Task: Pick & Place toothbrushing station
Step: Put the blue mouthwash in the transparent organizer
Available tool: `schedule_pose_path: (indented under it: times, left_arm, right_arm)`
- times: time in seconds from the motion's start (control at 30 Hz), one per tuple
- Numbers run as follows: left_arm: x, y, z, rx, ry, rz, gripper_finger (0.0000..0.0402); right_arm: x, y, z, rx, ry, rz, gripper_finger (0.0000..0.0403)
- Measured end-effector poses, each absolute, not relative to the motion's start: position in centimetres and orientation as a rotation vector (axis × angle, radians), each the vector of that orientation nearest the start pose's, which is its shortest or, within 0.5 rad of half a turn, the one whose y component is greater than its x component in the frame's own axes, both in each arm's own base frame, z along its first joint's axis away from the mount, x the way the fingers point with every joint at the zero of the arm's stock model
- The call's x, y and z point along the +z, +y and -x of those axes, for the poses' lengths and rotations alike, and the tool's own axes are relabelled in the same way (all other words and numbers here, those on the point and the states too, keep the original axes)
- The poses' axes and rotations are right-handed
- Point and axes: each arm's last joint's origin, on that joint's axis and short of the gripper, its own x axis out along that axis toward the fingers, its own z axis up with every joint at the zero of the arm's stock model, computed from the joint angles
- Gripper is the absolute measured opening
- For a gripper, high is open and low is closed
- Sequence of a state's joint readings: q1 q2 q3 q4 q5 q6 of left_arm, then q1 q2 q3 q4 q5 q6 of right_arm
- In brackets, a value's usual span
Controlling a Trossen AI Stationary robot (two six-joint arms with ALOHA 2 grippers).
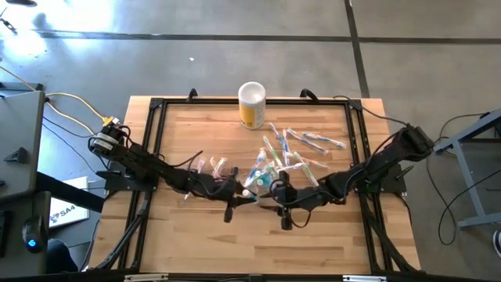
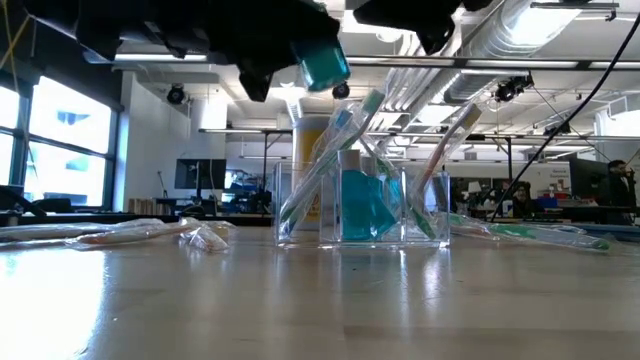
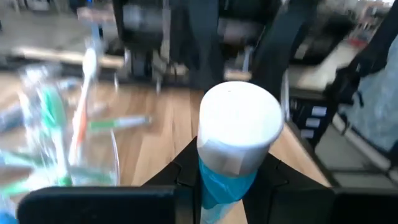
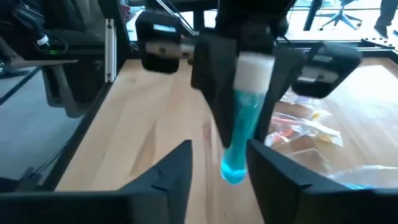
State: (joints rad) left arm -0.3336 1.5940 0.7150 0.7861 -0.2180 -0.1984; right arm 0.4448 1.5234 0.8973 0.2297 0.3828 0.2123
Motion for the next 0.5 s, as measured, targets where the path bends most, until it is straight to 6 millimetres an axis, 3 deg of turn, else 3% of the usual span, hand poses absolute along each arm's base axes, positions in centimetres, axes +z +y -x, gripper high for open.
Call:
schedule_pose_path:
  times: [0.23,0.5]
  left_arm:
    - [22.1,-10.6,-32.4,-0.084,0.283,0.132,0.0063]
    - [22.9,-10.7,-32.9,-0.076,0.329,0.116,0.0063]
  right_arm:
    - [24.3,13.4,-29.9,0.033,0.318,-0.062,0.0188]
    - [24.2,12.8,-30.6,0.026,0.298,-0.089,0.0236]
